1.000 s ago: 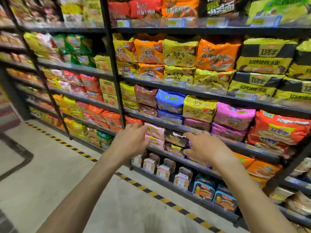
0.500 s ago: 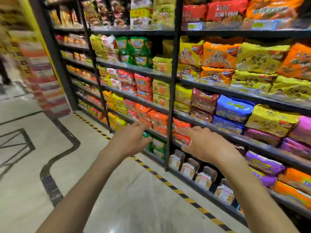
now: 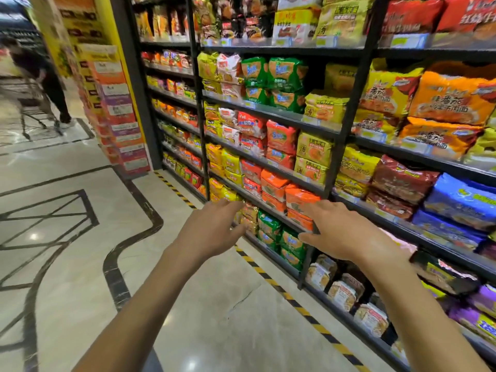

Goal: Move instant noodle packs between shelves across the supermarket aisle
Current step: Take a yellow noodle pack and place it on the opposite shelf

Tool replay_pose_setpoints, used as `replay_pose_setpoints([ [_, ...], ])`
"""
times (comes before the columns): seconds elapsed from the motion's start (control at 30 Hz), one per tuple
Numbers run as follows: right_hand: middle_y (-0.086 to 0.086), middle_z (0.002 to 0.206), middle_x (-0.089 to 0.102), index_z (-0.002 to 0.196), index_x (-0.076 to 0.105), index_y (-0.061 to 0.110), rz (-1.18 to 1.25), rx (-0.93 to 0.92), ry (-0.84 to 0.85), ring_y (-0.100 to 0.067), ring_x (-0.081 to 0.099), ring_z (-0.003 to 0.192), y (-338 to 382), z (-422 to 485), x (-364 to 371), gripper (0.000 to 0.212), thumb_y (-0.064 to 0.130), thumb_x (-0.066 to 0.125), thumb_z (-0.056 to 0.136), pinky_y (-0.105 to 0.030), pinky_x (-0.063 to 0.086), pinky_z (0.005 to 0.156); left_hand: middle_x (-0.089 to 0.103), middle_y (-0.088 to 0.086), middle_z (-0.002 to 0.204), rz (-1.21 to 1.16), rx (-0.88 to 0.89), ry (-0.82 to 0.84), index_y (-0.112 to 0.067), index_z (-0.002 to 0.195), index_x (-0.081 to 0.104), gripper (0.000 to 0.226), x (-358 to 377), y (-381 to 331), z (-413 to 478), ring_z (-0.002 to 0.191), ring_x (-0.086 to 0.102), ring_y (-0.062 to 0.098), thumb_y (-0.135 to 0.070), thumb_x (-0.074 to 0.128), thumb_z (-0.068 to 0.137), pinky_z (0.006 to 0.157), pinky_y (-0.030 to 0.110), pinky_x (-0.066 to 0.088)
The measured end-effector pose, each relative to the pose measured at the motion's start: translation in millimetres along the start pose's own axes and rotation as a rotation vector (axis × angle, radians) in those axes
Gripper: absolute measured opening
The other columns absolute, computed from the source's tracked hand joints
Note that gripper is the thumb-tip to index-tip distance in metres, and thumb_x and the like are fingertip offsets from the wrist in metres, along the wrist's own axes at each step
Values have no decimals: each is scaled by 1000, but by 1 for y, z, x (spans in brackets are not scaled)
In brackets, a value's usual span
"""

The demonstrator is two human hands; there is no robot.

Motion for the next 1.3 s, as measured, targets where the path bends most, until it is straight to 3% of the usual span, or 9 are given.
replay_pose_setpoints([
  [0.17, -4, 160, 32, 160, 14, 31, 5, -43, -38, -29, 33, 145, 18, 69, -5, 73, 54, 48, 100, -47, 40, 111, 55, 1, 144, 37, -49, -11, -29, 149, 43, 52, -5, 47, 49, 131, 53, 28, -52, 46, 102, 98, 48, 51],
  [0.3, -2, 154, 42, 153, 34, 28, 21, -115, -116, -25, 42, 138, 32, 136, -11, 60, 51, 49, 100, -44, 45, 107, 56, 0, 144, 81, -74, -7, -29, 148, 44, 50, -4, 83, 99, 130, 54, 27, -50, 47, 103, 93, 45, 51],
  [0.47, -1, 144, 51, 146, 44, 27, 27, -180, -221, -24, 48, 131, 45, 228, -22, 52, 48, 52, 99, -42, 48, 101, 59, 3, 139, 137, -110, -12, -27, 146, 45, 49, -4, 129, 169, 126, 55, 29, -50, 46, 103, 93, 45, 51],
  [0.57, -3, 139, 55, 143, 46, 25, -6, -218, -240, -26, 51, 127, 60, 282, -27, 48, 46, 50, 100, -42, 48, 99, 53, 3, 146, 193, -167, -39, -27, 149, 41, 51, -3, 159, 200, 133, 50, 30, -49, 44, 103, 100, 46, 47],
  [0.87, -6, 147, 46, 150, 38, 24, -52, -311, -187, -30, 43, 134, 103, 406, -35, 53, 45, 47, 102, -48, 45, 103, 51, 3, 147, 272, -286, -57, -27, 149, 40, 51, -8, 239, 281, 136, 47, 30, -48, 46, 103, 107, 50, 43],
  [1.3, -8, 150, 44, 151, 36, 24, -72, -333, -183, -30, 39, 138, 162, 617, -56, 57, 45, 51, 100, -45, 39, 109, 49, 6, 150, 315, -283, -74, -25, 146, 43, 49, -30, 380, 440, 140, 43, 31, -47, 48, 103, 114, 58, 36],
])
Point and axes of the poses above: each hand's wrist, its own z-axis towards the middle knuckle, its own x-axis out of the palm, y = z × x, the point moved 1 cm from there along z, towards the middle knuckle
